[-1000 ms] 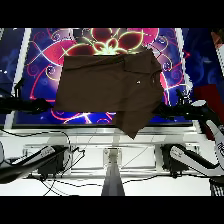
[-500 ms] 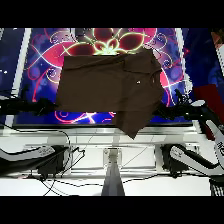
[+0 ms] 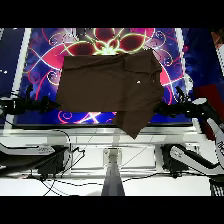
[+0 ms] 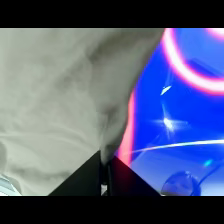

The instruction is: Fold the clothes and pants, and hang the long-sleeved shirts on hangers.

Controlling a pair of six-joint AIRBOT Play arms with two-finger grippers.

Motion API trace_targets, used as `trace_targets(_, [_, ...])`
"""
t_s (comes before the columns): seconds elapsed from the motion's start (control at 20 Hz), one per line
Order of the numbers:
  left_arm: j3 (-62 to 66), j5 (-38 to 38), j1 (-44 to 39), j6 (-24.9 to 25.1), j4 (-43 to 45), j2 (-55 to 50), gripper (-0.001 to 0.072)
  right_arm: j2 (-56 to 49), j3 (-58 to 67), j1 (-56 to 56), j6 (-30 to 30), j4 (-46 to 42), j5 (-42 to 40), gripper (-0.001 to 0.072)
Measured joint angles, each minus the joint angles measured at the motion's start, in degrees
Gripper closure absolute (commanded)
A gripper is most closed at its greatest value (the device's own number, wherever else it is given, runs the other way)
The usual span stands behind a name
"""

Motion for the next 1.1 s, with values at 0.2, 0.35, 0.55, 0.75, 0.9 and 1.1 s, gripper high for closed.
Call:
trace_targets(0.2, [2.36,-4.92,-0.11,4.26,-5.38,1.36,0.0696,2.38,5.9,0.0,-0.15,0.17,2.36,0.0702])
trace_targets(0.35, [7.1,-7.93,-0.7,6.25,-13.22,5.99,0.0696,7.17,14.21,0.13,-0.28,1.33,4.63,0.0701])
trace_targets(0.55, [16.92,-8.04,-1.25,7.48,-25.92,17.25,0.0695,15.58,29.09,1.05,-1.05,3.63,4.55,0.0701])
trace_targets(0.75, [27.15,-0.72,-1.25,8.15,-33.38,31.32,0.0695,23.54,43.93,1.49,-1.42,4.94,-0.2,0.0701])
trace_targets(0.9, [30.97,10.56,-1.25,11.39,-34.82,42.95,0.0694,28.65,52.06,1.6,-1.49,5.35,-4.5,0.0701])
trace_targets(1.1, [32.61,23.67,-1.25,15.1,-28.11,55.06,0.0696,32.98,57.46,1.6,-1.55,5.51,-6.71,0.0701])
